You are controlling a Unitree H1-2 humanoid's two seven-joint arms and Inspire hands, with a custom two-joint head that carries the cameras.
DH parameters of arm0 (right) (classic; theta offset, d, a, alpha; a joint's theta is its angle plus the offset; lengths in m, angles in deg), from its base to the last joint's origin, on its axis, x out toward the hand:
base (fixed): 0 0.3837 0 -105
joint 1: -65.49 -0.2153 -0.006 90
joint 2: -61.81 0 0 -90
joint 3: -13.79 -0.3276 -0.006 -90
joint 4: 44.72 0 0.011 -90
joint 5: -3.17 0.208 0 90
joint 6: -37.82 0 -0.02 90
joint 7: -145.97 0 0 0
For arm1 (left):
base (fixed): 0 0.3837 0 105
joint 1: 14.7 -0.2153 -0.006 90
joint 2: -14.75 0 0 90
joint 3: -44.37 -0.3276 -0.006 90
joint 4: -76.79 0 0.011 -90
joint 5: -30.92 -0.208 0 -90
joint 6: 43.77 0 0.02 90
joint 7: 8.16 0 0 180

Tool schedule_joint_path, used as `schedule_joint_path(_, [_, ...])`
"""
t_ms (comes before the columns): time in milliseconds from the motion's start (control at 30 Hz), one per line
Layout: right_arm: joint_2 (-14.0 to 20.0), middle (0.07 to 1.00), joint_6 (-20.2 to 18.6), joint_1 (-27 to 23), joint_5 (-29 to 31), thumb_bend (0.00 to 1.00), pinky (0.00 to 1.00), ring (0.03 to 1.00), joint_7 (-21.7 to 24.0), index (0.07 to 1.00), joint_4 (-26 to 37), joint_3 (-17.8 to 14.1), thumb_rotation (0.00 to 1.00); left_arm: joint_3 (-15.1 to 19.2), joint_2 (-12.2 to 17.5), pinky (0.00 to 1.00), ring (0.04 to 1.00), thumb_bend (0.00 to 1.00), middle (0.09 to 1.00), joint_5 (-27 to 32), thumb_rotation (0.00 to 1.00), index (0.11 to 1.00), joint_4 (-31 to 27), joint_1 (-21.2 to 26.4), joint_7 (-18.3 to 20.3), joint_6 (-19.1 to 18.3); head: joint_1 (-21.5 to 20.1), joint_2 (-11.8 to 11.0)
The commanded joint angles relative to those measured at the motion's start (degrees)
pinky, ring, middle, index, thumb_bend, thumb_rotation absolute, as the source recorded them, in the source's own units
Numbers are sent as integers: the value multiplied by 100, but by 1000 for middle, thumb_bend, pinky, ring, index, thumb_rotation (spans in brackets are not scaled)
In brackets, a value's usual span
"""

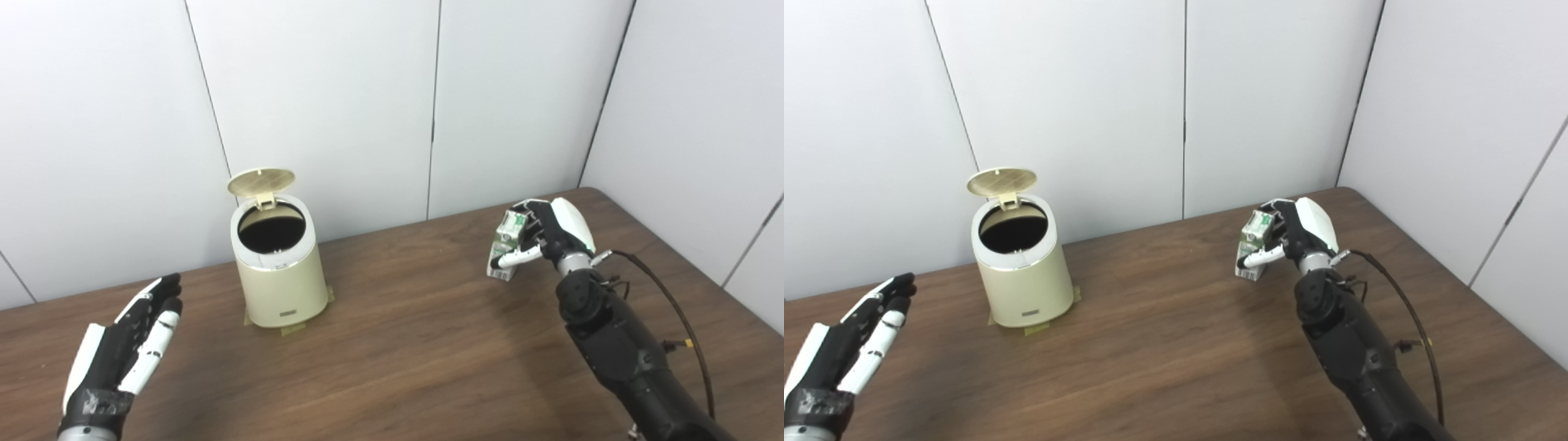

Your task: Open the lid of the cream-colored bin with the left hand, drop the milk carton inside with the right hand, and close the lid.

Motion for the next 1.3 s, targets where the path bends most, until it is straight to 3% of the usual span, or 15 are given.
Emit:
schedule_joint_path(0, [43,492,171,-207,-22,531,387,419,-250,510,149,-112,1,-16,96,850,890,359,882,-115,772,893,-155,143,-71,209,3,20])
schedule_joint_path(100, [-18,480,152,-189,-73,514,333,371,-382,537,150,-122,0,-27,102,856,888,383,874,-172,765,888,-164,123,-74,176,-1,30])
schedule_joint_path(333, [-111,475,301,-139,-121,512,319,359,-671,538,141,-124,0,-12,94,892,906,393,880,-164,760,885,-194,87,-57,168,27,54])
schedule_joint_path(633, [-363,487,562,-35,-117,509,312,358,-932,550,653,-138,0,-75,1,819,849,393,835,-309,749,876,-181,28,-150,229,345,9])
schedule_joint_path(833, [-618,509,645,-71,-253,517,383,391,-836,501,1295,37,0,-140,-95,789,839,431,842,-415,749,877,-155,-36,-217,229,882,-43])
schedule_joint_path(933, [-733,514,908,-212,-329,517,385,397,-877,493,1300,181,0,-203,-141,797,834,440,837,-509,748,871,-120,-75,-255,298,1101,-87])
schedule_joint_path(1000, [-873,516,865,-315,-390,519,405,409,-831,483,1393,272,0,-241,-164,800,834,444,834,-551,744,867,-106,-103,-284,322,1197,-110])
schedule_joint_path(1267, [-1391,516,1043,-749,-600,516,352,387,-654,507,1802,751,0,-284,-384,813,851,461,845,-597,743,895,-78,-216,-387,309,1813,-207])
